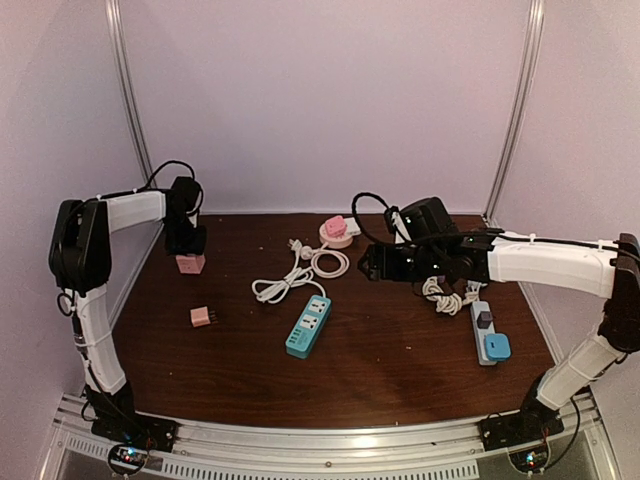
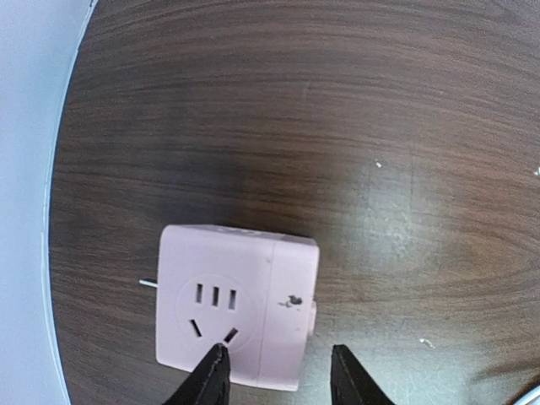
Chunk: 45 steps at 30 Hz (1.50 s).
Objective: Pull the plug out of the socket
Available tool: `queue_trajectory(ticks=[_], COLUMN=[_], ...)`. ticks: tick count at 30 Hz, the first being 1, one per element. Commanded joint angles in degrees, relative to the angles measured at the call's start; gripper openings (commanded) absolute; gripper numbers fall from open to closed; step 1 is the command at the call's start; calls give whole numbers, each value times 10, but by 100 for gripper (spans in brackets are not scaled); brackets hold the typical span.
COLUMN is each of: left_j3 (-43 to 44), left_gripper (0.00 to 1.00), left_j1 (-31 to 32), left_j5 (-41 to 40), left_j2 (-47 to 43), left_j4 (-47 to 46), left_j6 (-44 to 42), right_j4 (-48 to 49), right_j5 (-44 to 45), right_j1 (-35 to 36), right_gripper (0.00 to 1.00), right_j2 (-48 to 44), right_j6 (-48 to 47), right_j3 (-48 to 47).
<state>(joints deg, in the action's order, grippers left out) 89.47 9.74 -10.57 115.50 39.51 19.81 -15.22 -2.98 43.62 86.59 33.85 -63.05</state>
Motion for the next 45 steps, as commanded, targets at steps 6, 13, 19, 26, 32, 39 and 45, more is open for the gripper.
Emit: queue_trajectory(ticks=[6,13,19,26,32,39,45], left_j3=[5,-36,-49,-32,6,37,37], left_gripper=[55,69,74,74,74,74,74], left_j1=[84,176,288,398,484,512,506], left_j5=[31,59,65,68,100,140,105], left_j2=[-60,-119,-124,-86,-32,37,65], left_j4=[7,7,5,-1,-8,-33,-31], left_j6=[-11,8,39,65,73,89,93], right_j4=[4,4,14,15,16,17,31], right_j5=[16,24,24,20,18,27,55], right_j1=[-5,-19,-48,-84,-105,-164,-239], right_gripper=[79,80,80,80,81,81,85], right_j2=[3,-4,-16,-43,-62,-82,-64], right_j6=[7,10,12,14,16,17,-2], right_j3=[-3,8,19,39,63,89,74])
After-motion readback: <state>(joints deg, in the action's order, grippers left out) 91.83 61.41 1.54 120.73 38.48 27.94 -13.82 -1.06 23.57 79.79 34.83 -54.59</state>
